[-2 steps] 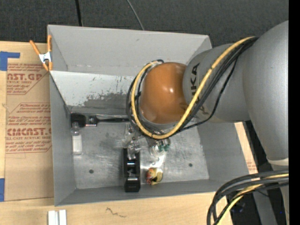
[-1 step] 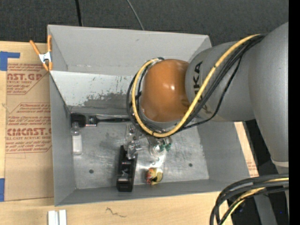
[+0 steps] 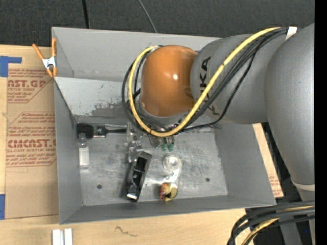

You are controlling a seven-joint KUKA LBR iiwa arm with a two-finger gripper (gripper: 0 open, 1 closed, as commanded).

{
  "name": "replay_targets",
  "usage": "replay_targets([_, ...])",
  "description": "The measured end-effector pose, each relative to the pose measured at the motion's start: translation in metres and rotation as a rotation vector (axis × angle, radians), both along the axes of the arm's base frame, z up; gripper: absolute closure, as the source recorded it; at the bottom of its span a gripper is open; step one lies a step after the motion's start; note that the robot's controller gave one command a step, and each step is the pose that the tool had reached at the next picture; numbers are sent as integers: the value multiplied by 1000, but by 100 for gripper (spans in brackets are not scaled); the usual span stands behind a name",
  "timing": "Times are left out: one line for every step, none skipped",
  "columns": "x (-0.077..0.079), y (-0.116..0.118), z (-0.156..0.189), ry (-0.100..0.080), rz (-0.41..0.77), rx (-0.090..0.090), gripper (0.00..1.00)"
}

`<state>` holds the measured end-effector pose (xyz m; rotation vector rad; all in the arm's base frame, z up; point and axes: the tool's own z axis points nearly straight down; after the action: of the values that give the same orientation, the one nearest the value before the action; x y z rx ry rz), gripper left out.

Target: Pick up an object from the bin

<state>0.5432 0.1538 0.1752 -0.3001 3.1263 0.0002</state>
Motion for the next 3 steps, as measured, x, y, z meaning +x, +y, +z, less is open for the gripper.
replay_targets([-39,16,-30,0,22,2,0])
replay_targets([-46,17,-37,3,27,1,0])
replay_targets([-46,-25,-58,-13,79,5,0])
